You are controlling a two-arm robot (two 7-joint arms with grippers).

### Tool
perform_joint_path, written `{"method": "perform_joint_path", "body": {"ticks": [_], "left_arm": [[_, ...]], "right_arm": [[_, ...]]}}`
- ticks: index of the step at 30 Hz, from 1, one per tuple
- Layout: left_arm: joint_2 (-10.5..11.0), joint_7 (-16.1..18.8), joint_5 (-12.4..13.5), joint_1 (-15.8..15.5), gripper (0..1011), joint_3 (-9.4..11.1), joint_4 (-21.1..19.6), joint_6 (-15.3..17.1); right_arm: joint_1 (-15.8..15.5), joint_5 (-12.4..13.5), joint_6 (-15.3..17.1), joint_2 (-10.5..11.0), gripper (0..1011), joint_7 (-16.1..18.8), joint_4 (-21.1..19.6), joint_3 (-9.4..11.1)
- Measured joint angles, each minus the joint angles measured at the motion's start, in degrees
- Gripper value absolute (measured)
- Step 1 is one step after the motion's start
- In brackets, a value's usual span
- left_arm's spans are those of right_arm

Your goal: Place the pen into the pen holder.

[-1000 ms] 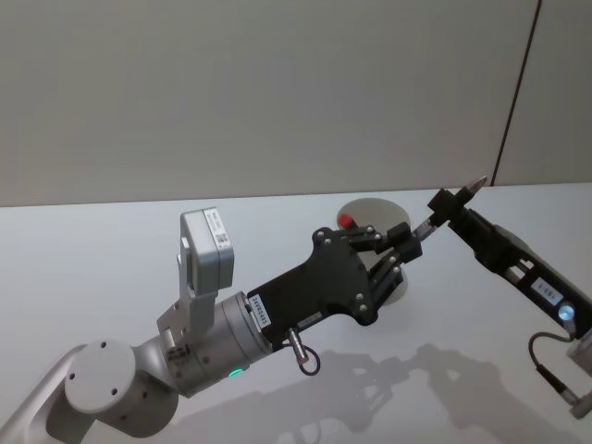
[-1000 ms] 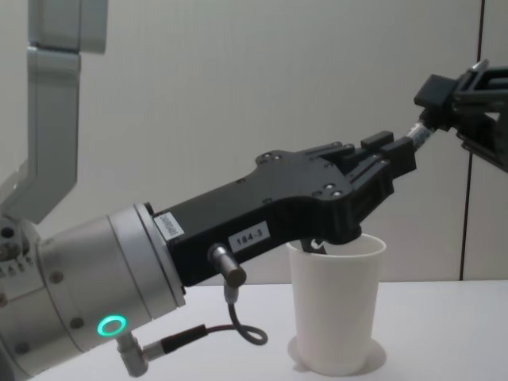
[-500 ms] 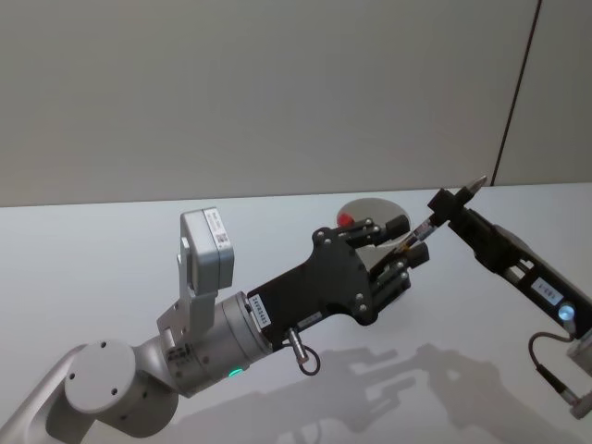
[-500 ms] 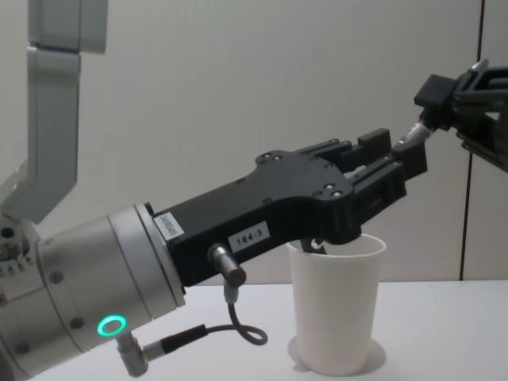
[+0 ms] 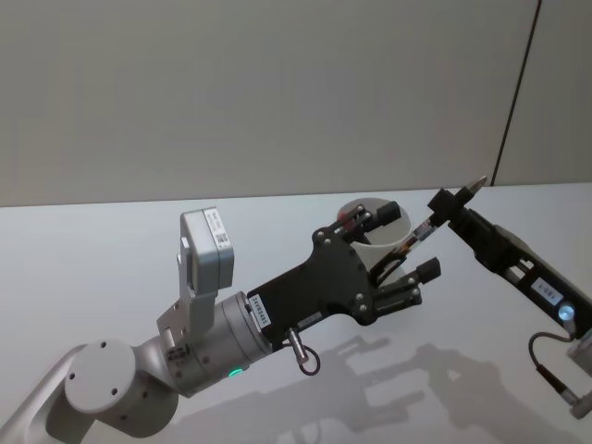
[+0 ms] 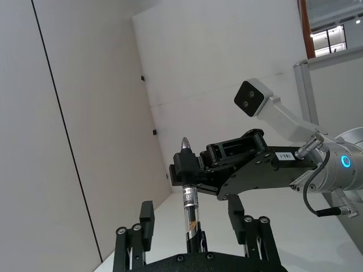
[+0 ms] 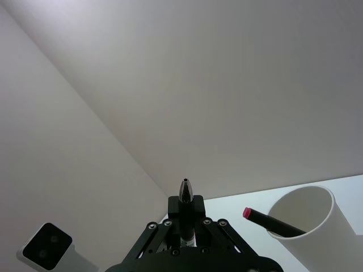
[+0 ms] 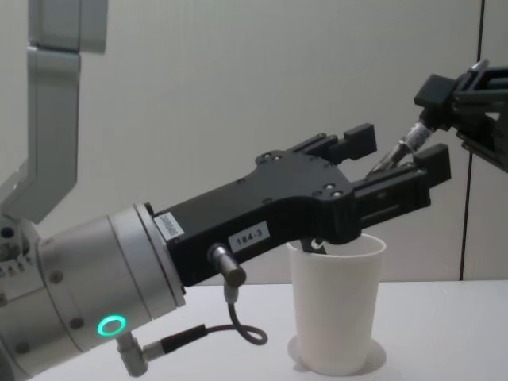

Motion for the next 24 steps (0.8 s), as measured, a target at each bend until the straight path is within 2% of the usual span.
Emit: {"method": "perform_joint_path", "body": {"ticks": [2,9,18,24], "left_arm": [[0.0,0.0,0.0,0.0,855,0.0,0.0,0.0],[0.0,0.0,0.0,0.0,1001,0.0,0.0,0.0],[0.0,0.0,0.0,0.0,1001,0.0,0.0,0.0],[0.0,0.0,0.0,0.0,1001,0.0,0.0,0.0]], "right_arm": [[0.0,0.0,0.0,0.0,117,0.0,0.0,0.0],[0.1,-0.4,-0.8,0.2,117,-0.2,0.2,0.1],[0.5,-2.4,-2.9,0.9,117,-1.0,0.9,0.6],[1.4,-6.1,-5.4,1.2,117,-1.4,1.9,1.0]]}}
